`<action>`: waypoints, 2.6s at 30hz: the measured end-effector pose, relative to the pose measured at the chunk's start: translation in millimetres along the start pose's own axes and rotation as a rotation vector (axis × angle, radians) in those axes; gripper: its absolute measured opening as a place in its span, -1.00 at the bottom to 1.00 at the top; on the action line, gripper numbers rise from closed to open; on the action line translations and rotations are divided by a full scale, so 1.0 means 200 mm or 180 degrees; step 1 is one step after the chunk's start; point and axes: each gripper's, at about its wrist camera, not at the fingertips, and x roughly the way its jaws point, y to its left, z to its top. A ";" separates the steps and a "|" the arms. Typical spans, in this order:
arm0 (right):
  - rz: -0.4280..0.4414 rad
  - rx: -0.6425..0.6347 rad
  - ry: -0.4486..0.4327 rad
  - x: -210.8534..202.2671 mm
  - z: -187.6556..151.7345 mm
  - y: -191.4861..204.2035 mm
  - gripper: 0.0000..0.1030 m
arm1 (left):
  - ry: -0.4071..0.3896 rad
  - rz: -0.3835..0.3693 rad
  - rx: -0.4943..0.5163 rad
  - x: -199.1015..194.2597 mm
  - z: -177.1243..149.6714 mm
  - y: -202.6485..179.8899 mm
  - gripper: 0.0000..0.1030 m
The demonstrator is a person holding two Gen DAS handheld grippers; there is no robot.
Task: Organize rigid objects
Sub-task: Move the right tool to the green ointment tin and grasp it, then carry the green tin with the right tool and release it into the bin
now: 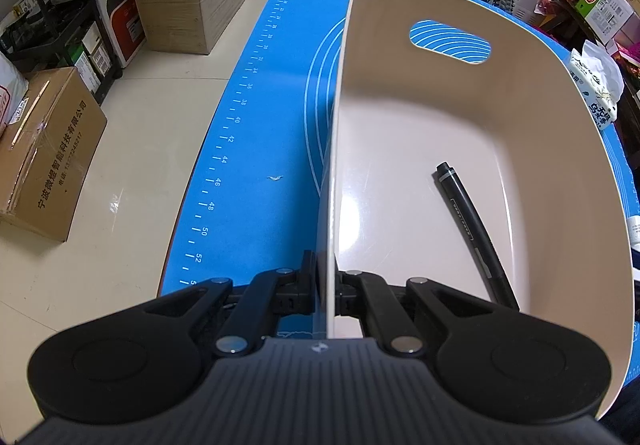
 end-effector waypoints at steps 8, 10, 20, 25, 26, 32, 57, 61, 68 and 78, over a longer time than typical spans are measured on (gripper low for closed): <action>-0.0049 -0.0061 0.0159 0.08 -0.03 0.03 0.28 | -0.0001 0.0000 0.0002 0.00 0.00 0.00 -0.91; -0.0065 -0.0066 0.0190 0.10 -0.04 0.03 0.27 | 0.0000 -0.0003 -0.0001 0.00 0.00 0.00 -0.91; 0.0079 0.0073 0.0003 0.07 -0.06 0.00 0.06 | 0.0003 -0.0003 -0.0005 0.00 0.01 0.00 -0.91; 0.0066 0.0053 -0.0225 -0.02 0.01 0.03 0.06 | 0.0003 -0.0002 -0.0005 0.00 0.00 0.00 -0.91; 0.0057 0.0058 -0.0294 -0.05 0.03 0.04 0.06 | 0.0003 -0.0001 -0.0004 0.00 0.00 0.00 -0.91; 0.0072 -0.0005 -0.0658 -0.19 0.21 0.10 0.06 | 0.0003 -0.0002 -0.0005 0.00 0.00 0.00 -0.91; 0.0524 -0.1072 -0.0320 -0.12 0.49 0.90 0.06 | -0.0003 0.0015 -0.0002 0.00 0.00 0.00 -0.91; 0.0454 -0.1278 -0.0080 -0.05 0.44 0.97 0.06 | -0.0003 0.0012 -0.0004 0.00 0.00 0.00 -0.91; 0.0379 -0.1492 0.0356 0.08 0.37 1.05 0.06 | -0.0005 0.0012 -0.0005 0.00 0.00 0.00 -0.91; 0.0371 -0.1689 0.0750 0.15 0.35 1.11 0.06 | -0.0008 0.0015 -0.0007 0.00 0.00 0.00 -0.90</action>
